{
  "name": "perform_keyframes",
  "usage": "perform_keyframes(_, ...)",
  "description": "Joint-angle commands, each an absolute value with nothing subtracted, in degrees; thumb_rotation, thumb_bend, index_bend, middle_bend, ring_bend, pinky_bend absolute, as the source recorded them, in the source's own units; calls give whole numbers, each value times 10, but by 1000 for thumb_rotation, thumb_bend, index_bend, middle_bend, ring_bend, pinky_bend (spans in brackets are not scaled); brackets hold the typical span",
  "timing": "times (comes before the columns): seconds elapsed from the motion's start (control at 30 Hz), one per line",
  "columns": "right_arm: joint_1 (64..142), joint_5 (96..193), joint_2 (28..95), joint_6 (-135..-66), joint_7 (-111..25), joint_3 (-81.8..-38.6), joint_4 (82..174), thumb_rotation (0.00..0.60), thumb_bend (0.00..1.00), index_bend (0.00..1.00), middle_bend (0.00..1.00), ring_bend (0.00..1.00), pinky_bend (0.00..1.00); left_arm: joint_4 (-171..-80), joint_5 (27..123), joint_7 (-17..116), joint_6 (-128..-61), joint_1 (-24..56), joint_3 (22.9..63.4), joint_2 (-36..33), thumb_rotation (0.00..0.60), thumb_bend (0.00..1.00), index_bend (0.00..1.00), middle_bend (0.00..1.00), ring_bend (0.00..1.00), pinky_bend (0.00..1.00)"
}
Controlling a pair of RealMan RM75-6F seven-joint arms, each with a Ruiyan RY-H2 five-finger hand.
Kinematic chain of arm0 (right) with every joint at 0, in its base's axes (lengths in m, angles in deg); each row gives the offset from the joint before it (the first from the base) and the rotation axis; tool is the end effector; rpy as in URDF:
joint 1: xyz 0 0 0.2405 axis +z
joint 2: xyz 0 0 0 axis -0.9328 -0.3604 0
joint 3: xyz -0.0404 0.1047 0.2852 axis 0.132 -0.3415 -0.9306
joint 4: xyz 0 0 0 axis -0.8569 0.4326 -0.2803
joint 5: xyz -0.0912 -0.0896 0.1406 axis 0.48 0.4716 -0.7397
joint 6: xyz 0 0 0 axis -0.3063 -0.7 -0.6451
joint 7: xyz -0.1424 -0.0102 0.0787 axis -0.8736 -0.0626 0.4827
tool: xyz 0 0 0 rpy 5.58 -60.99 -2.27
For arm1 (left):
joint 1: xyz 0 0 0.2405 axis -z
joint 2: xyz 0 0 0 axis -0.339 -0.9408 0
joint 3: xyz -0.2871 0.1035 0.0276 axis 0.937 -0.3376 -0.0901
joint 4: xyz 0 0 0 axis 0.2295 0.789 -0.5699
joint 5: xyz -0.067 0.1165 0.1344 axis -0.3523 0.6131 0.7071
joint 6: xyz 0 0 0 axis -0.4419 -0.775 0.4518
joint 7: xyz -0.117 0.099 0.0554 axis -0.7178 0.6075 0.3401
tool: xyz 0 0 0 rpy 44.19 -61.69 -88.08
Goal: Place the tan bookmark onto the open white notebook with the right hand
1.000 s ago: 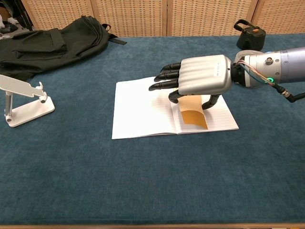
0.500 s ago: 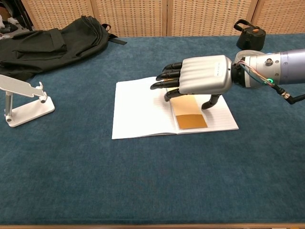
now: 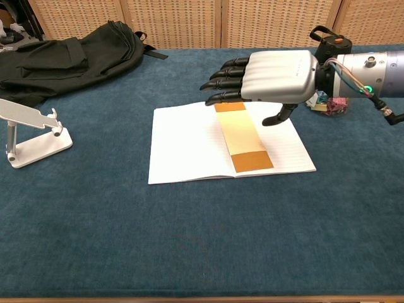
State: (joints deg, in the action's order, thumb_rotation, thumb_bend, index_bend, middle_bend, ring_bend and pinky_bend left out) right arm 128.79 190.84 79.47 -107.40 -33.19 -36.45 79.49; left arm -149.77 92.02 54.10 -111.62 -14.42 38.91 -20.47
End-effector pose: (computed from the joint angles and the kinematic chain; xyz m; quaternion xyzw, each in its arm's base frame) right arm -0.1384 -0.4517 -0.0321 0.8964 0.1146 0.3266 0.2769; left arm -0.3544 0.2067 0.1920 -0.5666 -0.4292 -0.3549 0.6073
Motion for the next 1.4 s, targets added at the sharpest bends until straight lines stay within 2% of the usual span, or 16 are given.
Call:
perform_keyframes(0.03,1266,1866,756,-1063,-278,-388,889,600,598,60,0,0,99,-1499,923,538,-1118,-145,388,-207,600,0,0,0,0,0)
perform_keyframes(0.1,1255,1840,724,-1042,-254,-397,970,600,805,60,1,0,99,-1500,927,535,-1120,-146,387,-208,600,0,0,0,0,0)
perform_keyframes(0.17,1246,1814,688,-1017,-248,-403,1052,600,944,62,10,0,99,-1501,929,531,-1122,-147,386,-210,600,0,0,0,0,0)
perform_keyframes(0.23,1239,1794,658,-995,-259,-408,1119,600,999,69,28,0,105,-1501,931,528,-1123,-148,386,-211,600,0,0,0,0,0)
perform_keyframes(0.4,1214,1728,595,-941,-302,-419,1265,600,1000,72,37,0,110,-1505,941,523,-1128,-150,382,-214,600,0,0,0,0,0)
perform_keyframes(0.6,1190,1656,564,-889,-356,-430,1360,600,1000,72,31,0,110,-1507,950,516,-1133,-153,379,-218,600,0,0,0,0,0)
perform_keyframes(0.87,1172,1642,564,-868,-417,-433,1390,600,1000,72,33,0,110,-1509,962,513,-1140,-157,374,-219,600,0,0,0,0,0)
perform_keyframes(1.4,1142,1662,584,-844,-453,-424,1388,600,1000,72,33,0,110,-1509,964,505,-1142,-160,373,-222,600,0,0,0,0,0)
